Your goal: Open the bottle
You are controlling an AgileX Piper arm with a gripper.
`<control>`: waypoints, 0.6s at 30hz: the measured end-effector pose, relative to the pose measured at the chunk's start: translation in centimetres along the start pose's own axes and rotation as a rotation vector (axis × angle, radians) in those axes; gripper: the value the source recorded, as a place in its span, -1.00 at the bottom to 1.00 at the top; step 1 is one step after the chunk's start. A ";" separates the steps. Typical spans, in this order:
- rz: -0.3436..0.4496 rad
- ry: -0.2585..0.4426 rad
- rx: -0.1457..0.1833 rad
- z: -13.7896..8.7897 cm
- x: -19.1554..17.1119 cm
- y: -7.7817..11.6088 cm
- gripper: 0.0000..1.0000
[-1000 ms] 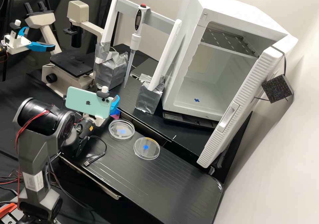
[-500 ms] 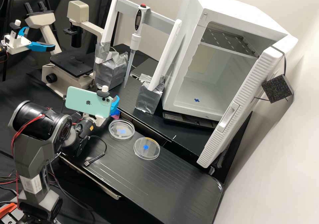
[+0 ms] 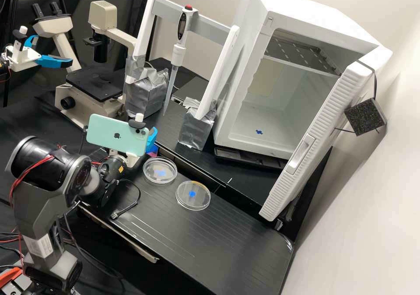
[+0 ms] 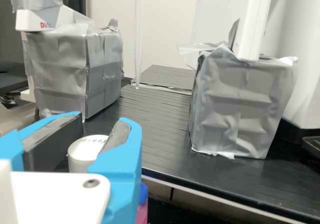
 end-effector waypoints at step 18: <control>0.124 0.090 0.012 -1.0 -0.2 1.2 1.00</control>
